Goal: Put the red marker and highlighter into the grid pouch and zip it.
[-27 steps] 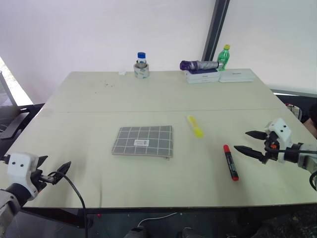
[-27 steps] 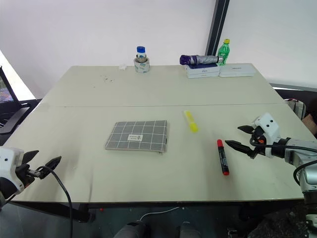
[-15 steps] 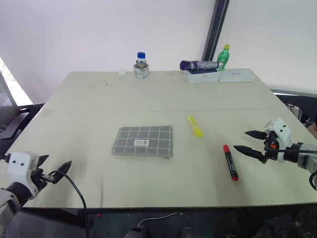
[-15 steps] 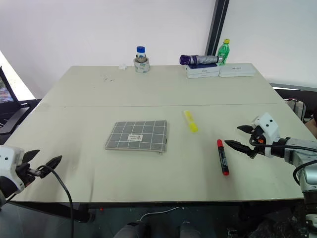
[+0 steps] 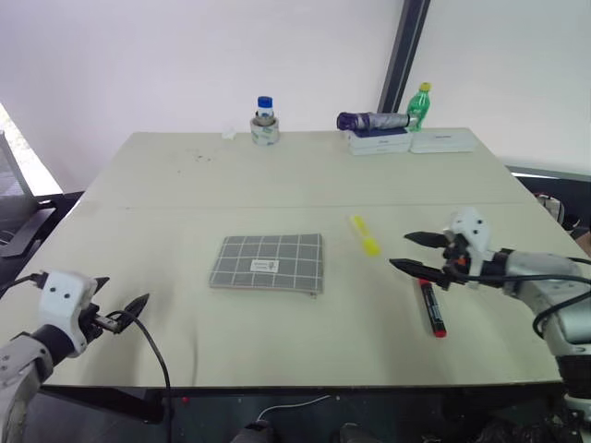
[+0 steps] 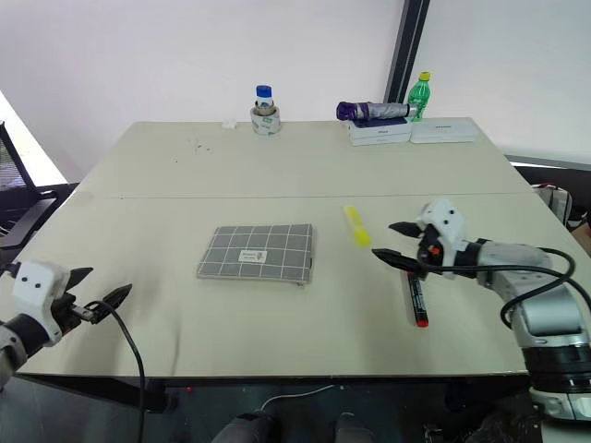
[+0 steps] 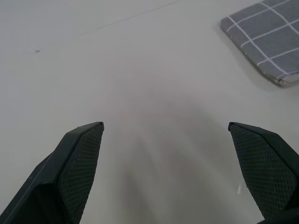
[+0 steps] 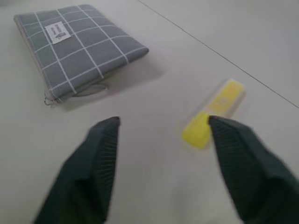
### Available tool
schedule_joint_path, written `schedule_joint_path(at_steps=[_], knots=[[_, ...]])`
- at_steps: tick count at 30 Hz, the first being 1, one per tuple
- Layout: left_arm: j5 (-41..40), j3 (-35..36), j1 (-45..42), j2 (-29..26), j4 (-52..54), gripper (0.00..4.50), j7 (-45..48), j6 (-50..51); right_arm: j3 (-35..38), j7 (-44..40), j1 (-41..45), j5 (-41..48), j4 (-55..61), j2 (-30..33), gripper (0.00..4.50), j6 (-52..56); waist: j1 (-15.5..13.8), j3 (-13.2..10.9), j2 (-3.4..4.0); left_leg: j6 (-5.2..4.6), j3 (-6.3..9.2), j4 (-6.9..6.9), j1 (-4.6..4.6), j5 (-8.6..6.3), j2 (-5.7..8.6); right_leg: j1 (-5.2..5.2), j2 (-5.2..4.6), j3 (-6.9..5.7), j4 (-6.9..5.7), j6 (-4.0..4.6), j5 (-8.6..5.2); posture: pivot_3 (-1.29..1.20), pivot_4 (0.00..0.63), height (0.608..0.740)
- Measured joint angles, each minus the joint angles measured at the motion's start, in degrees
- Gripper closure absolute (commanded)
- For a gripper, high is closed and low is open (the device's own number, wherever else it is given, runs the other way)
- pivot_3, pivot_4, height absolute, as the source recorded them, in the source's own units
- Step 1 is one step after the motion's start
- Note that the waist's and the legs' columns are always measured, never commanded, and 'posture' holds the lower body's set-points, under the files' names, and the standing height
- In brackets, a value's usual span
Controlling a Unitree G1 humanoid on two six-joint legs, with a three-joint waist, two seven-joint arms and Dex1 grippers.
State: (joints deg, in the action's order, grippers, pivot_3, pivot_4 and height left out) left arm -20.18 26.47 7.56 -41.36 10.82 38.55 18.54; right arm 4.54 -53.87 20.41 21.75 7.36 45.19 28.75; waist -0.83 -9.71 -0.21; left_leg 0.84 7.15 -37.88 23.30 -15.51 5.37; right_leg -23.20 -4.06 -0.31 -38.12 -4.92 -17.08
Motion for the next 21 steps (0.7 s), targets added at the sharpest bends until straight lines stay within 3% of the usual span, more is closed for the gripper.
schedule_joint_path(at_steps=[3,10,21], knots=[[2.72,-3.68,-3.46,-1.50,-4.28,0.00,1.85,-3.19,-2.91,2.66,0.39,-1.24,1.98,-2.22,4.46,1.70,0.05,0.00,0.00,0.03,0.00,0.06,0.01,0.02,0.00,-0.05,0.01,0.00,0.02,0.00,0.00,0.00,0.150,0.740],[11.93,-13.53,-15.20,-3.71,-19.05,0.00,4.35,-16.14,-9.88,11.30,3.72,-9.05,1.20,-7.42,4.46,2.45,0.05,0.01,-0.01,0.41,-0.04,0.16,0.05,0.24,0.01,-0.16,0.02,0.03,0.03,-0.01,0.00,0.00,0.150,0.740],[24.10,-26.96,-30.97,-4.50,-40.62,0.00,7.70,-42.14,-13.31,14.89,4.44,-12.58,-0.92,-12.25,4.46,5.08,0.88,0.01,-0.02,0.41,-0.21,0.17,0.07,0.25,-0.03,-0.32,0.11,0.17,-0.06,-0.03,0.01,0.00,0.150,0.740]])
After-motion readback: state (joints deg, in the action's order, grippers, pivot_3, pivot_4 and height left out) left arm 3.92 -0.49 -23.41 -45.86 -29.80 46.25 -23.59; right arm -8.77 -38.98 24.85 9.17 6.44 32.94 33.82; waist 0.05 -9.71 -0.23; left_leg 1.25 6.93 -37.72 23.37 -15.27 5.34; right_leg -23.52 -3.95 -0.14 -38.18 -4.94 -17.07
